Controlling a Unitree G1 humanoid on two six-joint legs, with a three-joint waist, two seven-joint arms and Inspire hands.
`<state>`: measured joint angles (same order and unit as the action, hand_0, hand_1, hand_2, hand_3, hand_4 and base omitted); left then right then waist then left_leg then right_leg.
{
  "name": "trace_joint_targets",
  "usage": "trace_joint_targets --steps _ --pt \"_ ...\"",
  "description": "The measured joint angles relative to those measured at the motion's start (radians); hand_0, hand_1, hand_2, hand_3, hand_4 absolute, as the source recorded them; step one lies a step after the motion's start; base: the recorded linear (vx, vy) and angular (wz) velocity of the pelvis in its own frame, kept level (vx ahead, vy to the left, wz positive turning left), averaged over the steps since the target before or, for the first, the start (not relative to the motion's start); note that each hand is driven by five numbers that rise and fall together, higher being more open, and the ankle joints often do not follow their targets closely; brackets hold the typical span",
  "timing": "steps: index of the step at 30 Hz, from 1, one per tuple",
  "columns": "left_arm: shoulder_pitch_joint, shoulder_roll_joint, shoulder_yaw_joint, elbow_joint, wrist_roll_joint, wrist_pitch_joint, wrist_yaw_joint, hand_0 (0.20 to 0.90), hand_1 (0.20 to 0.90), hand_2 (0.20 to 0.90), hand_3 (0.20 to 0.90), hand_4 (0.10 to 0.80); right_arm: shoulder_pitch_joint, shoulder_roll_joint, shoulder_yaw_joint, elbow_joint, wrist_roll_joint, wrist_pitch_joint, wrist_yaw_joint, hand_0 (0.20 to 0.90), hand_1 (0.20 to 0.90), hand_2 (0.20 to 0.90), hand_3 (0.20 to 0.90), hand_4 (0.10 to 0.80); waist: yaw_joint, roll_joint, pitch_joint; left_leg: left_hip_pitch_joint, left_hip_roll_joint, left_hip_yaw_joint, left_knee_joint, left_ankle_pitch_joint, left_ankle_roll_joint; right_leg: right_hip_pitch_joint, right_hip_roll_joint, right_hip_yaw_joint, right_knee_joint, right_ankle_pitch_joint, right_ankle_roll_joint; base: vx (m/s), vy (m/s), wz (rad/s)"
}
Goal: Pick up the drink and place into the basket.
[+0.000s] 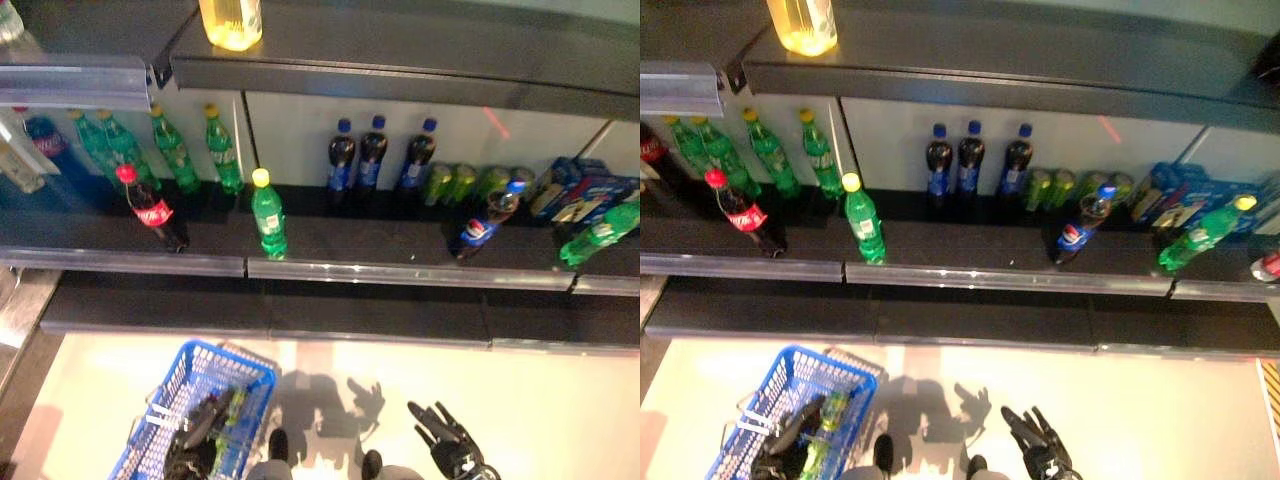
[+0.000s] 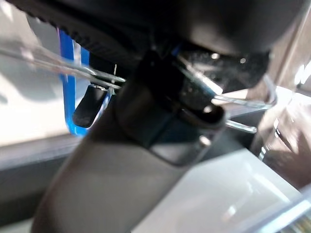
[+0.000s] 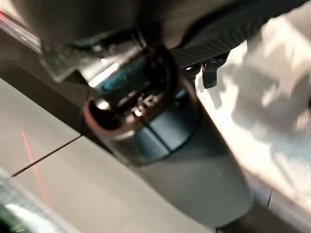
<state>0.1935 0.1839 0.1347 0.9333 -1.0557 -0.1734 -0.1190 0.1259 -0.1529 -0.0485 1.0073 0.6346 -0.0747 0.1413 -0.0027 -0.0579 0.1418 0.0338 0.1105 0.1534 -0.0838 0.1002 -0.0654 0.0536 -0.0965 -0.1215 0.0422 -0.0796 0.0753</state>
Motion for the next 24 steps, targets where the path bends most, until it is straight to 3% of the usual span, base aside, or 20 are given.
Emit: trace_joint_targets --steps 2,6,7,10,11,13,14,15,16,17,20,22,24 --pt "-0.025 -0.016 0.006 0.089 0.01 -0.037 0.01 0.3 0.3 0.3 0.2 0.1 0.0 -0.006 0.037 0.088 -0.107 -0.031 -0.015 0.9 0.9 0.9 0.9 0.8 -0.002 -0.001 -0.024 0.012 0.023 0.022 0.001 -0.001 -0.016 -0.005 0.021 0.018 0.008 -0.001 -0.019 -0.029 -0.282 -0.35" --pt "-0.083 -0.017 0.062 0.196 0.009 -0.036 0.043 0.3 0.3 0.3 0.2 0.1 0.001 -0.014 0.083 0.135 -0.242 -0.043 -0.028 0.9 0.9 0.9 0.9 0.8 -0.026 0.013 -0.034 0.018 0.07 0.021 0.026 -0.02 -0.051 -0.053 0.071 0.058 0.088 -0.023 -0.051 0.033 -0.23 -0.41" --pt "-0.081 -0.019 0.077 0.226 0.009 -0.038 0.043 0.3 0.3 0.3 0.2 0.1 -0.006 -0.018 0.102 0.153 -0.26 -0.046 -0.029 0.9 0.9 0.9 0.9 0.8 -0.022 0.02 -0.04 0.019 0.062 -0.025 0.052 -0.048 -0.061 -0.079 0.085 0.09 0.119 -0.03 -0.061 0.069 -0.202 -1.04" --pt "-0.125 -0.028 0.099 0.289 -0.002 -0.04 0.064 0.3 0.3 0.3 0.2 0.1 -0.026 -0.045 0.125 0.175 -0.292 -0.051 -0.036 0.9 0.9 0.9 0.9 0.8 -0.001 0.04 -0.042 -0.016 0.03 -0.181 0.197 -0.104 -0.041 -0.113 0.101 0.161 0.166 -0.028 -0.078 0.04 -0.11 -0.94" --pt "-0.125 -0.028 0.099 0.289 -0.002 -0.04 0.064 0.3 0.3 0.3 0.2 0.1 -0.026 -0.045 0.125 0.175 -0.292 -0.051 -0.036 0.9 0.9 0.9 0.9 0.8 -0.001 0.04 -0.042 -0.016 0.03 -0.181 0.197 -0.104 -0.041 -0.113 0.101 0.161 0.166 -0.028 -0.078 0.046 -0.086 -0.42" --pt "-0.169 -0.036 0.097 0.306 -0.001 -0.039 0.067 0.3 0.3 0.3 0.2 0.1 -0.036 -0.06 0.124 0.2 -0.325 -0.056 -0.041 0.9 0.9 0.9 0.9 0.8 0.001 0.029 -0.041 -0.084 -0.032 -0.228 0.343 -0.102 -0.041 -0.11 0.065 0.185 0.163 -0.015 -0.086 0.077 -0.042 -0.26" --pt "-0.164 -0.055 0.07 0.315 -0.001 -0.036 0.068 0.3 0.3 0.3 0.2 0.1 -0.038 -0.078 0.131 0.204 -0.34 -0.054 -0.054 0.9 0.9 0.9 0.9 0.8 0.001 0.029 -0.053 -0.083 -0.115 -0.239 0.342 -0.134 -0.022 -0.111 0.029 0.189 0.15 -0.005 -0.076 0.098 0.007 -0.54" --pt "-0.156 -0.075 0.06 0.327 0.0 -0.035 0.067 0.3 0.3 0.3 0.2 0.1 -0.038 -0.098 0.134 0.208 -0.341 -0.053 -0.063 0.9 0.9 0.9 0.9 0.8 0.0 0.066 -0.064 -0.073 -0.155 -0.242 0.309 -0.145 0.004 -0.118 0.03 0.176 0.135 0.004 -0.061 0.096 0.03 -0.61" --pt "-0.153 -0.086 0.058 0.337 0.0 -0.036 0.067 0.3 0.3 0.3 0.2 0.1 -0.04 -0.112 0.134 0.211 -0.34 -0.053 -0.067 0.9 0.9 0.9 0.9 0.8 0.001 0.091 -0.067 -0.066 -0.164 -0.246 0.286 -0.159 0.027 -0.125 0.04 0.176 0.136 0.007 -0.052 0.098 0.05 -0.63" --pt "-0.146 -0.091 0.058 0.359 0.0 -0.034 0.071 0.3 0.3 0.3 0.2 0.1 -0.048 -0.115 0.134 0.215 -0.339 -0.053 -0.075 0.9 0.9 0.9 0.9 0.8 0.003 0.105 -0.068 -0.053 -0.17 -0.24 0.238 -0.178 0.086 -0.14 0.057 0.184 0.155 0.006 -0.034 0.114 0.058 -0.61" --pt "-0.142 -0.044 0.07 0.386 0.006 -0.035 0.104 0.3 0.3 0.3 0.2 0.1 -0.053 -0.048 0.134 0.216 -0.339 -0.041 -0.117 0.9 0.9 0.9 0.9 0.8 -0.017 0.05 -0.068 -0.014 -0.167 -0.227 0.161 -0.151 0.078 -0.141 0.065 0.207 0.162 0.003 -0.03 0.109 0.017 -0.29" --pt "-0.142 -0.016 0.032 0.386 0.037 -0.038 0.114 0.3 0.3 0.3 0.2 0.1 -0.058 -0.018 0.135 0.238 -0.345 -0.044 -0.149 0.9 0.9 0.9 0.9 0.8 -0.016 0.012 -0.075 -0.005 -0.162 -0.23 0.146 -0.147 0.077 -0.144 0.07 0.203 0.166 0.001 -0.031 0.079 -0.055 0.01" --pt "-0.147 -0.005 0.024 0.387 0.069 -0.037 0.125 0.3 0.3 0.3 0.2 0.1 -0.062 -0.004 0.144 0.24 -0.361 -0.046 -0.175 0.9 0.9 0.9 0.9 0.8 -0.015 -0.006 -0.071 0.019 -0.154 -0.216 0.13 -0.137 0.08 -0.144 0.065 0.202 0.164 0.003 -0.041 0.015 -0.133 -0.14"
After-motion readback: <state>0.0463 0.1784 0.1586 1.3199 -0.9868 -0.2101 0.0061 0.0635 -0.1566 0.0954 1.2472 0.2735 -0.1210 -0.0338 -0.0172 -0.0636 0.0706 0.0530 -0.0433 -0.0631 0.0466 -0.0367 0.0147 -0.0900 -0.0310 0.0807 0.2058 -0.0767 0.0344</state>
